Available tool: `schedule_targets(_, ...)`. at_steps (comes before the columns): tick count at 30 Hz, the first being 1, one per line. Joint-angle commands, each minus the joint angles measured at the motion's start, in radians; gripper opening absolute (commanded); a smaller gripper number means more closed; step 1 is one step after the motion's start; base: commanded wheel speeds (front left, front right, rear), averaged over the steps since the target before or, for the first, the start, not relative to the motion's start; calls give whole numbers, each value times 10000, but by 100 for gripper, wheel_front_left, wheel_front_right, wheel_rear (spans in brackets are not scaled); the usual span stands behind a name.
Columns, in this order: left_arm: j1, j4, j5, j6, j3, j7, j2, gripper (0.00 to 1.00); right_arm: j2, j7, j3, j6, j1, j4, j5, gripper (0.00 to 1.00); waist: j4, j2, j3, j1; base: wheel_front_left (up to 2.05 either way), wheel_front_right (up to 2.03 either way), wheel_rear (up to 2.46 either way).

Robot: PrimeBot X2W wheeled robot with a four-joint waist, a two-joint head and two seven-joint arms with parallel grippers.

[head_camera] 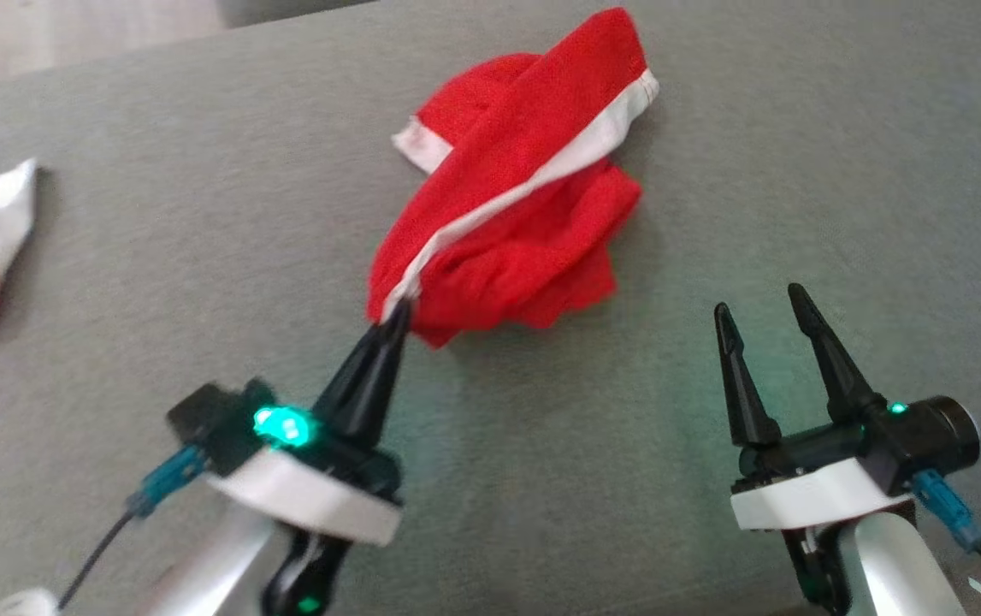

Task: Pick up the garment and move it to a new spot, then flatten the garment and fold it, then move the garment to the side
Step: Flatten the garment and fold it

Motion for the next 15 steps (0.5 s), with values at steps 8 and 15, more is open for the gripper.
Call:
schedule_targets(8, -50, -470, 763, -59, 218, -7, 2250, 0, -47, -15, 210, -7, -48, -63, -8, 100, 1672, 0, -343, 0, 0, 0, 0)
schedule_targets(15, -635, -52, 1686, -22, 179, 298, 3390, 0, -83, -15, 1088, -7, -1243, 1331, 77, 100, 2444, 0, -82, 0, 0, 0, 0)
